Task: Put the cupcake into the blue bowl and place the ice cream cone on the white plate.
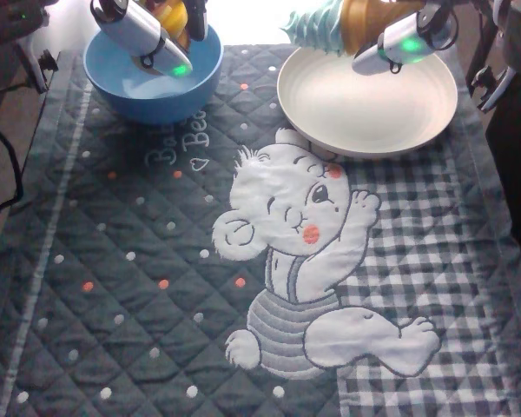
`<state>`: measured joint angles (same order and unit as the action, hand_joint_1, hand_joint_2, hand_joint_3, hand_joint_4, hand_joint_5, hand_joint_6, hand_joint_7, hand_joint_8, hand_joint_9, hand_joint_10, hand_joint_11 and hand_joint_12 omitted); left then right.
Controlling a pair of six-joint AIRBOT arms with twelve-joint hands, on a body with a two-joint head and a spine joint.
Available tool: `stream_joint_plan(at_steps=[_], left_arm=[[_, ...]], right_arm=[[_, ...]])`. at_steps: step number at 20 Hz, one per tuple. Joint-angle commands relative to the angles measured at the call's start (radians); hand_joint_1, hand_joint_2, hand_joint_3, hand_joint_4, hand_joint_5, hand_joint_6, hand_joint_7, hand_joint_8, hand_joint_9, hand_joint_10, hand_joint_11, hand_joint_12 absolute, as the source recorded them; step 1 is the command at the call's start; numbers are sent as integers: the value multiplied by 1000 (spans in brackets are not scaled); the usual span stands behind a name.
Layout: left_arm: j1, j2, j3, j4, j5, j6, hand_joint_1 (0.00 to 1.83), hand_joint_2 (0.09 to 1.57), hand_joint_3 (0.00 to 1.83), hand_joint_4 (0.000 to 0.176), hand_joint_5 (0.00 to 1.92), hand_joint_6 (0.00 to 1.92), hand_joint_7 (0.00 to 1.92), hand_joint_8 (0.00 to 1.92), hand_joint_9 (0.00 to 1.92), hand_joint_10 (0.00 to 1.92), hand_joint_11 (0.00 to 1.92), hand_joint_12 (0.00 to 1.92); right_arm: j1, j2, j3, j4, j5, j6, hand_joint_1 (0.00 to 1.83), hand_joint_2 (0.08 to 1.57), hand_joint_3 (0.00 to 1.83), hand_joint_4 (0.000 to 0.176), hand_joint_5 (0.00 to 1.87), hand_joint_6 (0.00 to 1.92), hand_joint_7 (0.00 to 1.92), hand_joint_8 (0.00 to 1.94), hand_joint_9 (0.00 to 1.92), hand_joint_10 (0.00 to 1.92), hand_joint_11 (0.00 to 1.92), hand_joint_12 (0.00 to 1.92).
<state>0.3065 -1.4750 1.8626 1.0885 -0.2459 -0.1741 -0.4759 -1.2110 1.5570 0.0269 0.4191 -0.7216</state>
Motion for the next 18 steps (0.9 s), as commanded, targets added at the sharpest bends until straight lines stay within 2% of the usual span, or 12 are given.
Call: stream_joint_plan(at_steps=[1,2,4,5,6,7,8,9,10,12,15,18], left_arm=[[-6,-1,3,-20,-42,-9,1377,1103,1,0,980,812,975,948,945,1235,750,1287],[-6,-1,3,-20,-42,-9,1377,1105,1,0,978,795,965,974,951,1237,768,1300],[-5,0,0,-17,-43,-9,1220,1126,0,0,942,947,980,1076,978,741,792,1315],[-5,0,0,-17,-42,-9,1116,1136,0,0,933,1031,872,534,900,562,689,1265],[-6,1,-1,-17,-42,-9,1099,1136,3,0,925,1058,878,227,837,398,529,1232],[-6,3,-4,-16,-42,-9,979,1055,0,0,780,487,789,73,700,208,296,1125],[-8,6,-8,-15,-42,-9,941,1010,0,0,788,192,743,17,639,80,173,1014],[-9,8,-11,-13,-42,-9,908,968,0,0,762,61,656,3,579,22,104,1011],[-11,9,-13,-9,-41,-9,886,944,0,17,715,13,593,0,526,4,32,1072],[-15,12,-20,9,-37,-9,834,905,0,77,541,0,441,0,391,0,0,962],[-19,19,-30,19,-31,-9,775,873,0,99,386,0,313,0,281,0,0,831],[-21,26,-34,21,-29,-9,769,872,0,83,371,1,291,0,248,1,0,719]], right_arm=[[20,3,3,17,121,3,1277,1054,0,0,1134,486,1167,902,1622,60,1254,1140],[20,3,2,17,121,3,1288,1056,1,0,1112,504,1162,920,1617,66,1254,1160],[20,3,0,17,121,3,1295,1039,0,0,1139,470,1207,843,1623,94,1239,1255],[20,3,-1,19,121,3,1111,909,0,0,950,165,899,325,1019,18,561,1306],[20,3,-1,20,121,3,1024,833,0,0,796,37,816,102,798,3,369,1148],[20,3,-2,22,121,3,926,759,0,0,524,7,626,20,571,0,187,1057],[20,3,-2,23,121,3,886,716,0,31,390,1,500,3,466,0,113,1031],[20,3,-3,23,121,3,859,689,0,74,248,0,297,0,286,0,22,984],[20,3,-4,23,121,3,848,677,0,90,182,0,190,5,286,9,4,1087],[20,3,-6,23,121,3,793,631,0,131,118,1,88,1,106,2,0,796],[20,3,-6,23,121,3,781,626,0,149,98,2,126,4,128,6,0,895],[20,3,-6,23,121,3,767,643,1,146,89,0,116,1,128,3,0,925]])
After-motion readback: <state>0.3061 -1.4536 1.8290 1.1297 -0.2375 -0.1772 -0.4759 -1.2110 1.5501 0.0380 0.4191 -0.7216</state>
